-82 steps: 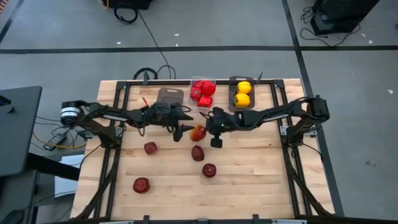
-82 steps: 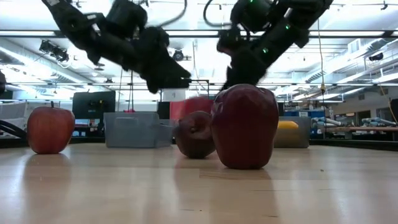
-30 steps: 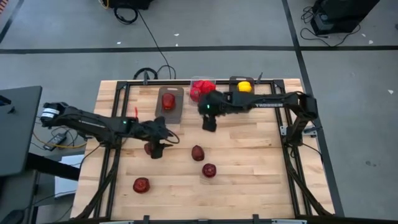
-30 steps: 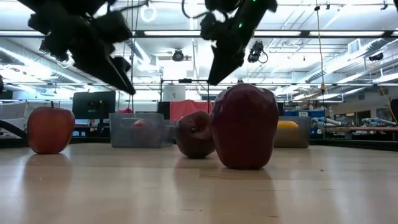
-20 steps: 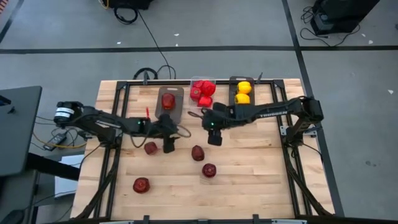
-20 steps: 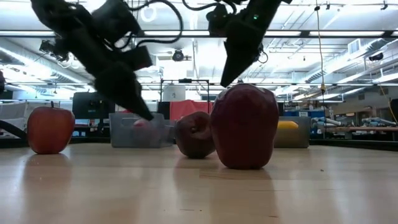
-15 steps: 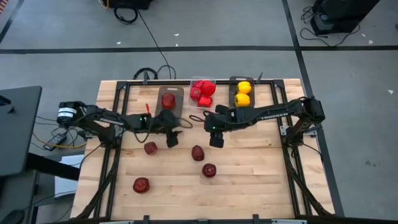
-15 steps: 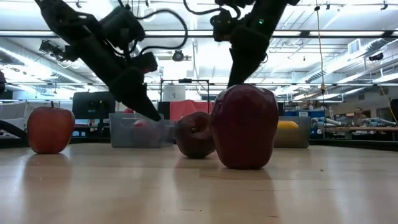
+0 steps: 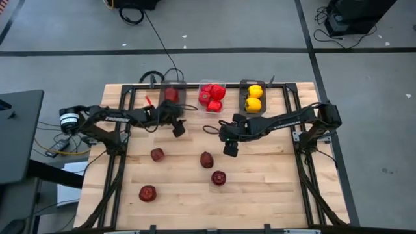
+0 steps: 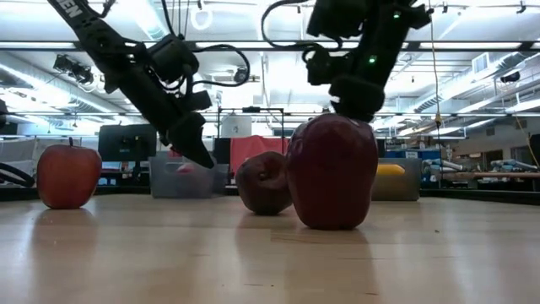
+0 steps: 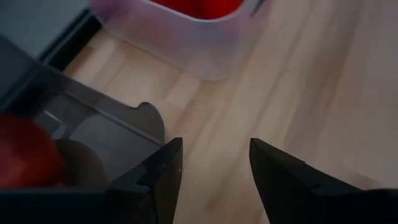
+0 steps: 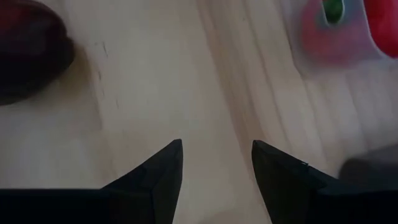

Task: Sort produce into baskets
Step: Adjust the left black bin, then put the top right apple into the left black transparent bin

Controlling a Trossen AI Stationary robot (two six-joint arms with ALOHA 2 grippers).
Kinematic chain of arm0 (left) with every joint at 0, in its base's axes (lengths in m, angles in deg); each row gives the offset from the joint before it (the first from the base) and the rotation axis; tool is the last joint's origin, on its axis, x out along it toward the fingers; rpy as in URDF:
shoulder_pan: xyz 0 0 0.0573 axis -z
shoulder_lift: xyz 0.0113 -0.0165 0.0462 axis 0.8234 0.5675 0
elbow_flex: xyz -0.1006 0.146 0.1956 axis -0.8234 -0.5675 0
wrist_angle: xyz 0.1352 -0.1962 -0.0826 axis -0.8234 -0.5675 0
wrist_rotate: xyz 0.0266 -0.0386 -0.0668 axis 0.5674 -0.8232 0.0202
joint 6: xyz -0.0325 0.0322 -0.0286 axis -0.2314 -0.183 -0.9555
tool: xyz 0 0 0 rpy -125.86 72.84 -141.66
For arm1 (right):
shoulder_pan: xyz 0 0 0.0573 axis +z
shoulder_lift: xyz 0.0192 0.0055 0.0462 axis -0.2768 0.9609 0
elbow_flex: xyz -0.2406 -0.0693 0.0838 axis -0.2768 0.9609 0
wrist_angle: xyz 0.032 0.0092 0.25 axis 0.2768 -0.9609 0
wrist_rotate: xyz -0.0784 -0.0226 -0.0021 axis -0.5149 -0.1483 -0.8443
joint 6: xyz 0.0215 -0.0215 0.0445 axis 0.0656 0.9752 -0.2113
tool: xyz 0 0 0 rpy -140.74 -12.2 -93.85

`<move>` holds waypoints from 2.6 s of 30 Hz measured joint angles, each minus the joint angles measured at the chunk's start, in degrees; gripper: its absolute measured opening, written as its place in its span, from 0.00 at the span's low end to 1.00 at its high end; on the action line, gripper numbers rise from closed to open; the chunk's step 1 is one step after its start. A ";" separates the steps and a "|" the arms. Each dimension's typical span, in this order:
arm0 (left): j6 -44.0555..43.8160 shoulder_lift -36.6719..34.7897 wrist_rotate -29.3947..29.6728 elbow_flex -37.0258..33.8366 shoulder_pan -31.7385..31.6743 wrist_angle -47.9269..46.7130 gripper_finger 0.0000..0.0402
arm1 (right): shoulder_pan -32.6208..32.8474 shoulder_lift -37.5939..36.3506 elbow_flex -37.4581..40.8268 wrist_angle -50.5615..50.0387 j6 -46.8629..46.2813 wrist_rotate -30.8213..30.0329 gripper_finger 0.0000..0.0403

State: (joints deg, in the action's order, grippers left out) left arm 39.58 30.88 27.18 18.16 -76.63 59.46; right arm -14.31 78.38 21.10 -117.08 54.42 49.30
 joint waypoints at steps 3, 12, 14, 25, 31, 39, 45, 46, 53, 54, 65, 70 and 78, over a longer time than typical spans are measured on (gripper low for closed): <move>0.96 -0.60 -1.10 0.02 -1.86 -0.33 0.48 | 0.56 -2.40 2.70 0.84 -2.49 0.03 0.50; 1.43 -11.91 -6.56 0.04 -1.66 -3.95 0.48 | 5.94 -13.48 13.07 8.84 -12.13 3.54 0.51; 1.55 -14.51 -11.24 -0.02 -0.55 -6.24 0.48 | 7.79 -14.57 15.33 14.71 -11.75 4.36 0.51; 10.27 -9.79 -26.07 0.00 12.96 6.04 0.48 | 15.18 -12.22 20.98 26.37 -7.53 -2.20 0.51; 7.69 -3.80 -22.46 0.22 19.14 13.00 0.57 | 16.43 -11.86 20.98 27.61 -7.88 -2.80 0.51; 12.65 3.95 -18.47 6.58 22.16 10.25 0.87 | 16.54 -12.34 20.96 26.49 -7.88 -2.02 0.51; 17.34 13.36 -18.99 16.70 23.94 -3.39 0.98 | 16.61 -12.34 20.94 23.00 -10.17 -1.75 0.51; 18.35 14.34 -19.12 18.07 24.34 -5.74 0.98 | 16.62 -12.34 20.94 22.43 -10.50 -1.76 0.51; 24.36 20.13 -19.64 22.29 26.50 -4.46 0.97 | 16.72 -12.34 20.96 20.22 -10.53 -1.95 0.51; 24.78 20.74 -19.63 22.46 26.60 -4.55 0.97 | 16.77 -12.34 20.96 20.07 -10.70 -1.96 0.51; 25.34 26.94 -19.20 24.90 27.42 -4.16 0.98 | 16.98 -12.36 20.96 19.28 -11.66 -2.47 0.51; 23.76 26.91 -19.14 24.94 27.41 -1.95 0.97 | 16.98 -12.36 20.96 19.33 -11.72 -2.62 0.51; 19.23 26.91 -17.75 24.92 27.38 -0.03 0.97 | 16.98 -12.36 20.96 19.20 -11.75 -4.28 0.51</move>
State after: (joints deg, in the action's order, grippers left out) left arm 58.81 57.80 9.43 43.08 -49.25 59.42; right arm 2.67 66.01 42.06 -97.88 42.68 45.02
